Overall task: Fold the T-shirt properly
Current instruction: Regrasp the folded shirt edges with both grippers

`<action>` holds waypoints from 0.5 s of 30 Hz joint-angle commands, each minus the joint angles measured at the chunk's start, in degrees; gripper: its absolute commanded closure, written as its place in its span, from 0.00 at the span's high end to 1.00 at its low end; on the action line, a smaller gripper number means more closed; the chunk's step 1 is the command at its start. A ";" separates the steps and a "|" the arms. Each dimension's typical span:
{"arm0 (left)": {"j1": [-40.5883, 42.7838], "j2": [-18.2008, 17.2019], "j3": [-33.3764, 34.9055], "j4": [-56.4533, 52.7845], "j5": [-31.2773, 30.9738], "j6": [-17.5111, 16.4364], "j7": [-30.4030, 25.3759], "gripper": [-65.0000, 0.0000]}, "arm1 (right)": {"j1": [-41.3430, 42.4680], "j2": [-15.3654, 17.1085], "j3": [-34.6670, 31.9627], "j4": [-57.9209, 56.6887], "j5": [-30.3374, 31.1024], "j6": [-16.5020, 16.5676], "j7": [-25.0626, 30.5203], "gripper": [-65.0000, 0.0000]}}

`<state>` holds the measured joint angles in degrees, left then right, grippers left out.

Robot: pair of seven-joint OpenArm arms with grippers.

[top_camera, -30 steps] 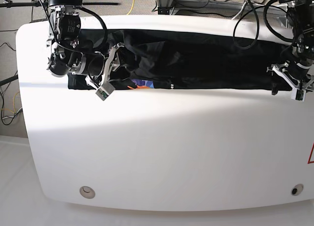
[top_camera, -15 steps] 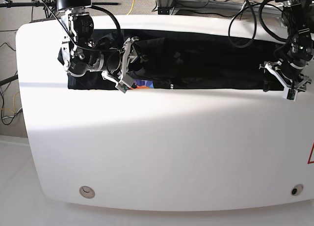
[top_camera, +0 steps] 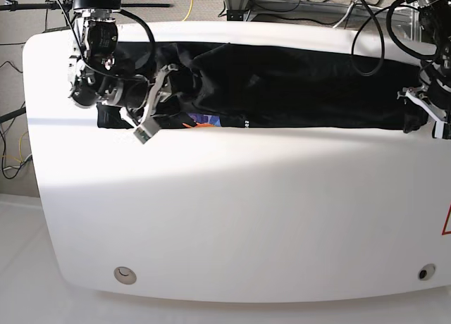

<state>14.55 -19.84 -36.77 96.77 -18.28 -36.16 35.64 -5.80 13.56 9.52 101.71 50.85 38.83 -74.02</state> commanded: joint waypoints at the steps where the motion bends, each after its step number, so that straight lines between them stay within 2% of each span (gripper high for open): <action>1: -0.22 -0.92 -0.51 0.39 -1.29 -2.52 -1.16 0.68 | 0.48 1.08 2.04 1.45 1.26 0.86 1.02 0.42; 4: -0.18 -0.87 -0.53 -0.07 -1.34 -3.78 -1.40 0.69 | 0.53 1.26 3.09 1.34 1.13 1.17 1.90 0.42; 6: 0.02 0.48 0.25 0.18 -1.43 -2.48 -2.94 0.62 | 1.44 1.13 2.49 0.67 -3.68 1.17 5.36 0.44; 8: 0.73 1.90 1.05 0.55 -1.33 -0.28 -5.28 0.46 | 1.60 1.04 1.00 0.71 -9.50 1.17 8.26 0.45; 12: 2.65 3.98 2.10 0.62 -1.34 3.31 -6.84 0.04 | 1.61 0.65 -1.06 0.56 -17.88 1.17 11.88 0.45; 15: 5.13 5.51 2.84 1.05 -1.60 4.65 -5.79 0.00 | 1.85 -0.54 -2.13 0.39 -20.39 0.60 12.07 0.41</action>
<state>18.31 -14.50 -33.89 96.33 -19.00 -32.64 30.39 -4.82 13.32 7.73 101.45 31.75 39.68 -62.54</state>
